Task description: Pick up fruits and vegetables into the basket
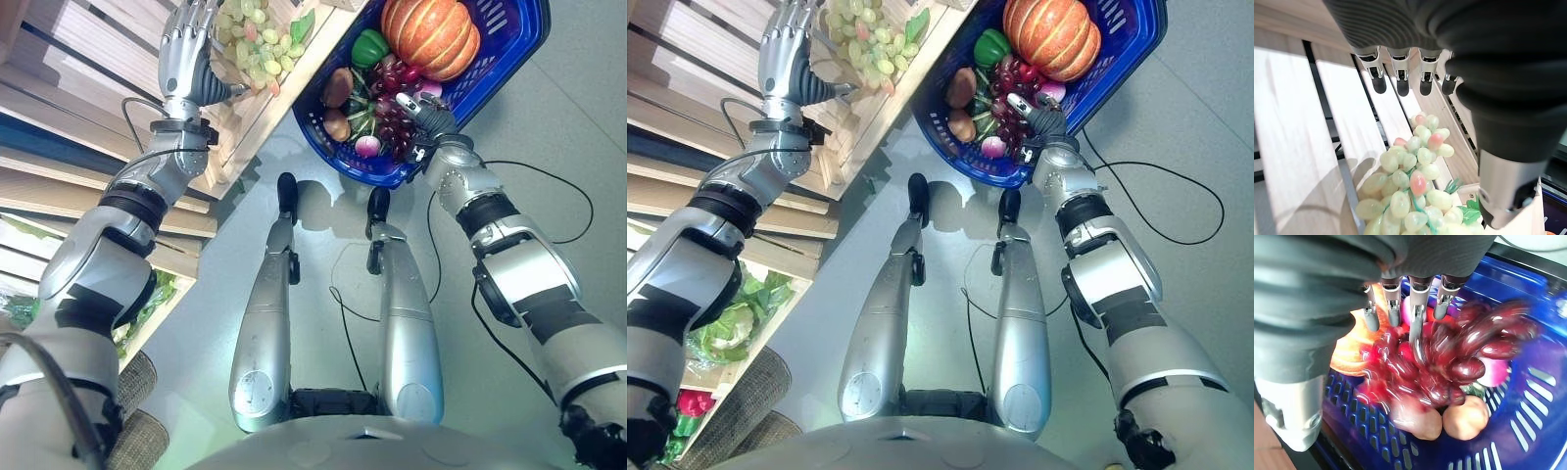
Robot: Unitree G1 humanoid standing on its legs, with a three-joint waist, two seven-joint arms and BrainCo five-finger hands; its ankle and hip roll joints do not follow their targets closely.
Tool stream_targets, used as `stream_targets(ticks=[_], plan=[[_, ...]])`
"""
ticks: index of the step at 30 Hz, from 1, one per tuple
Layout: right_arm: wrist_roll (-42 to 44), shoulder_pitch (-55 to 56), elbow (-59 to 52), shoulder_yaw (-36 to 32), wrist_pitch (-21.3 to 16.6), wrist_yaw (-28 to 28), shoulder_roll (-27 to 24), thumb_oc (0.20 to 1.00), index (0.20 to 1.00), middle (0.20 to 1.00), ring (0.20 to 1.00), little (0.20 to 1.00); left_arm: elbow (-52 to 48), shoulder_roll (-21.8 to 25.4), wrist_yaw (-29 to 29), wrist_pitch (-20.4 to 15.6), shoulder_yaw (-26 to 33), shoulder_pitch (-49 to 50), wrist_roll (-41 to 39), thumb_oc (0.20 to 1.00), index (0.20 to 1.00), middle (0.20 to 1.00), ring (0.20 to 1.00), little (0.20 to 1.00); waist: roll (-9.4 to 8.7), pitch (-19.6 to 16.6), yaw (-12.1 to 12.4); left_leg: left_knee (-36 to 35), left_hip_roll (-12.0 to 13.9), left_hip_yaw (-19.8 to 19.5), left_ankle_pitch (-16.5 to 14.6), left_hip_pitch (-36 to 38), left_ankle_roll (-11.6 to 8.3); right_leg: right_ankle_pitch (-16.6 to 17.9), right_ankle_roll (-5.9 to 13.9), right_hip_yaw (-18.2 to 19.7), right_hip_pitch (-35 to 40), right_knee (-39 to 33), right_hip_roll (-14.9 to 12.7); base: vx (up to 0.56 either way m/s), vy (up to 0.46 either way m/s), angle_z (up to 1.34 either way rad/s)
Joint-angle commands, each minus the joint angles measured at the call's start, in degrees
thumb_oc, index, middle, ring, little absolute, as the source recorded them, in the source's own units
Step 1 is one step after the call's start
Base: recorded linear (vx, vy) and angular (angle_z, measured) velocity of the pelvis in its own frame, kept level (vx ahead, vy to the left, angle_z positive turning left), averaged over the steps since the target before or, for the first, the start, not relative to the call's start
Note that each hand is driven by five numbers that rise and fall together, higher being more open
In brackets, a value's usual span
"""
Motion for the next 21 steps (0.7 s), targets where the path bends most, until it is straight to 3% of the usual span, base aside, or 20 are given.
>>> stream_targets(ticks=[1, 14, 21], plan=[[-4.4, -1.5, 0.2, 2.2, -2.4, -1.4, -3.0, 1.0, 1.0, 1.0, 1.0, 1.0, 3.1, -3.2, 0.1, 1.1, 3.0, -1.9, 2.1, 1.0, 1.0, 1.0, 1.0, 1.0, 4.46, -3.0, -1.1, 6.3, -0.5, 0.1, -4.8, -3.1, 1.33, 8.2, 1.06, -1.3, 3.4, -12.2, 0.3, 0.0, 0.0, 0.0], [-4.1, 1.7, 1.1, 2.7, -3.6, 0.7, -5.6, 1.0, 1.0, 1.0, 1.0, 1.0, 5.8, -0.4, 5.9, 5.6, -5.0, -6.8, 18.6, 1.0, 1.0, 1.0, 1.0, 1.0, 3.96, -3.0, -3.1, 6.5, 0.1, 0.6, -5.0, -4.0, 1.25, 8.8, 1.37, -0.2, 2.0, -12.2, 1.0, 0.0, 0.013, 0.0], [-2.0, 4.1, 2.5, 1.0, -6.2, -0.2, -7.0, 1.0, 1.0, 1.0, 1.0, 1.0, 6.9, 0.9, 7.4, 8.1, -9.5, -9.7, 25.6, 1.0, 1.0, 1.0, 1.0, 1.0, 4.12, -3.0, -4.2, 6.7, 0.4, 1.2, -5.2, -4.4, 1.13, 8.9, 1.53, 0.5, 1.4, -12.1, 1.2, 0.0, 0.029, -0.06]])
